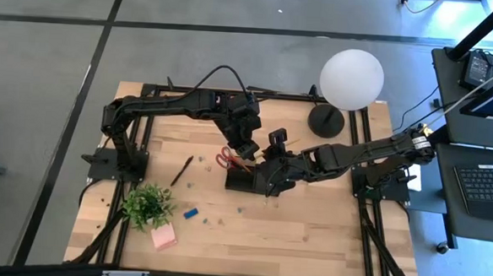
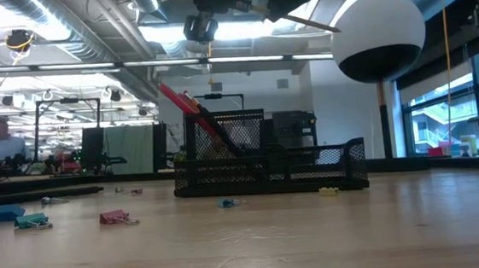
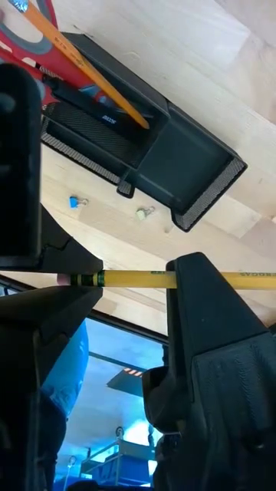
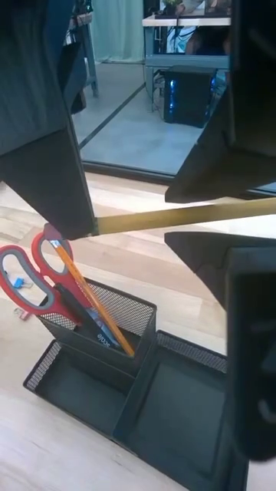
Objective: Pick and place office supplies into organizer
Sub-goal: Put the light yellow pencil into the black desk organizer
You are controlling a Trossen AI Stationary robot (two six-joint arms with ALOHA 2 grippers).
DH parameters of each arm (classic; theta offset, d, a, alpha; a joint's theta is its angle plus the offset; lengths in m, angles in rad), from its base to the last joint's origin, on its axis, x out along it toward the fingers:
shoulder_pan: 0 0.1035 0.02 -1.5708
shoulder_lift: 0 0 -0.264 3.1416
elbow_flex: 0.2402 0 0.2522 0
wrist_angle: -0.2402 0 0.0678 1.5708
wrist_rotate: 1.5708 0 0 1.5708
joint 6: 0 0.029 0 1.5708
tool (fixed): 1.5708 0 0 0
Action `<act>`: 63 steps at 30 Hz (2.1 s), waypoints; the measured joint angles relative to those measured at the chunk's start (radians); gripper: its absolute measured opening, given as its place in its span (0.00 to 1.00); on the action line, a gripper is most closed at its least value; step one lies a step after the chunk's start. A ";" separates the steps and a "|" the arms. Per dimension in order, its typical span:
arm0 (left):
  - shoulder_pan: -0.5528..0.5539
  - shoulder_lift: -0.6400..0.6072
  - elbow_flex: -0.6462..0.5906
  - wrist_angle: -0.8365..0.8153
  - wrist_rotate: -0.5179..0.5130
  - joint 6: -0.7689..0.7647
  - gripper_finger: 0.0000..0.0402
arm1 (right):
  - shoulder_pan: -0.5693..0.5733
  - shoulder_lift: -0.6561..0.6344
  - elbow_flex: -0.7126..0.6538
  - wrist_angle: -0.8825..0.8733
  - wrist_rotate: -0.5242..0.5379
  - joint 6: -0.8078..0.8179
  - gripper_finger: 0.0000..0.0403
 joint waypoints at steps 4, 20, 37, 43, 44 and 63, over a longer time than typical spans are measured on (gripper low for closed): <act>0.000 0.000 0.000 -0.001 0.000 0.000 0.04 | 0.000 0.000 0.000 -0.001 0.000 0.000 0.18; 0.001 0.000 0.000 0.033 0.038 0.010 0.04 | 0.001 -0.001 0.000 -0.018 0.000 -0.004 0.08; 0.001 0.000 0.000 0.057 0.045 0.056 0.16 | 0.001 0.000 0.002 -0.008 0.033 -0.001 0.07; 0.000 0.000 0.000 0.057 0.046 0.057 0.22 | 0.000 0.000 0.002 -0.007 0.037 -0.001 0.07; 0.000 0.000 0.000 0.057 0.046 0.057 0.22 | 0.000 0.000 0.002 -0.008 0.037 -0.001 0.07; 0.015 -0.114 0.000 0.042 0.046 0.192 0.26 | -0.001 0.002 0.002 -0.011 0.036 0.038 0.07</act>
